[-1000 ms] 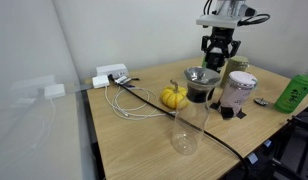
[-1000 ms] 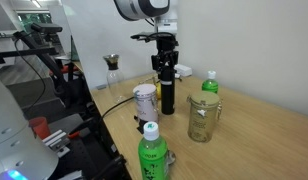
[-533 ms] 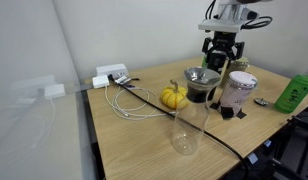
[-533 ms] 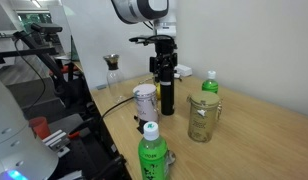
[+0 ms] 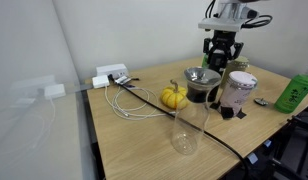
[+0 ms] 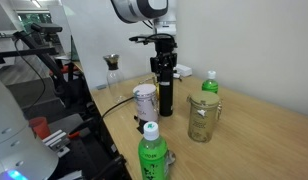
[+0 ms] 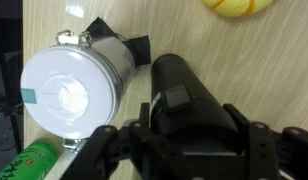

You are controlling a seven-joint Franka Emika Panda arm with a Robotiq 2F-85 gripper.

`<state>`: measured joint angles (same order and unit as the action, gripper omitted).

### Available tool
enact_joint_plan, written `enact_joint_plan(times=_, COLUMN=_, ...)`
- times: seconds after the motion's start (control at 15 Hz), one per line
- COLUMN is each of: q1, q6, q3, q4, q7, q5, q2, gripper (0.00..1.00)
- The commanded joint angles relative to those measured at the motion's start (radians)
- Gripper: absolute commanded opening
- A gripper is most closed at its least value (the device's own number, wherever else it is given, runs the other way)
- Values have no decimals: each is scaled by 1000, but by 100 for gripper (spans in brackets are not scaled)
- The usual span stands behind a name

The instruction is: Move the black bottle forward

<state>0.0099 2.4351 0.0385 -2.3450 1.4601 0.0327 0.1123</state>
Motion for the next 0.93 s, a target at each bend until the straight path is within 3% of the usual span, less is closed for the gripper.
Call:
enact_joint_plan(times=0.0, q1=6, q6=7, q3=2, q4=-12, q7=-6, q5=7, q2=-8, gripper=48)
enact_joint_plan(times=0.87, q1=20, q6=8, q3=-10, q4=24, q7=-31, q5=-9, q2=-26, gripper=48)
